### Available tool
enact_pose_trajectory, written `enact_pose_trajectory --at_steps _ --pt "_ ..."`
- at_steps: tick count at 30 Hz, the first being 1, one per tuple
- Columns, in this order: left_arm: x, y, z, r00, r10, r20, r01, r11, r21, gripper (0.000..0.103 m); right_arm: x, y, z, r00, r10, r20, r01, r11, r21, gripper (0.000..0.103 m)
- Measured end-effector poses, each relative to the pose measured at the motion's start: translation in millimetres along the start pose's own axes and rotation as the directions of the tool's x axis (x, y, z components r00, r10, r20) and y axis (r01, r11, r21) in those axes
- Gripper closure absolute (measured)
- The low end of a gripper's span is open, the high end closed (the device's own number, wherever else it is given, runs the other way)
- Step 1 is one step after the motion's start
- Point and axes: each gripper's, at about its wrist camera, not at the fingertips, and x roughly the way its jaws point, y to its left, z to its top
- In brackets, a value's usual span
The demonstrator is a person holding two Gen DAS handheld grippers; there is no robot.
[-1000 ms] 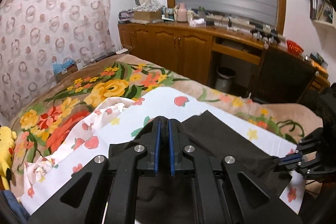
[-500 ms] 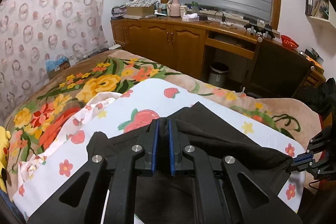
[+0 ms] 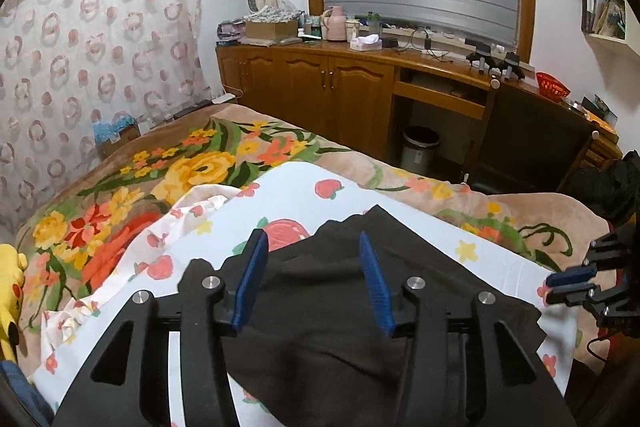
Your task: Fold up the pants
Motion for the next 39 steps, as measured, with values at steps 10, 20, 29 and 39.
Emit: enact_pose_trajectory --at_steps 10,20,29,39 --pt "-27 11 -24 0.997 0.082 -0.008 -0.082 0.996 -0.042 0.027 17 -1 12 0.998 0.011 0.059 -0.009 0.999 -0.034 0.078" --pt "-42 20 -60 0.987 0.155 -0.05 -0.159 0.982 -0.104 0.027 51 2 42 0.995 0.05 0.088 -0.04 0.992 -0.118 0.074" --pt "-27 35 -83 0.986 0.157 -0.06 -0.165 0.967 -0.193 0.027 104 -12 68 0.997 0.071 0.031 -0.064 0.982 -0.18 0.072" --pt "-17 57 -97 0.98 0.175 -0.092 -0.194 0.947 -0.257 0.027 170 -27 92 0.99 0.119 -0.076 -0.13 0.978 -0.161 0.072"
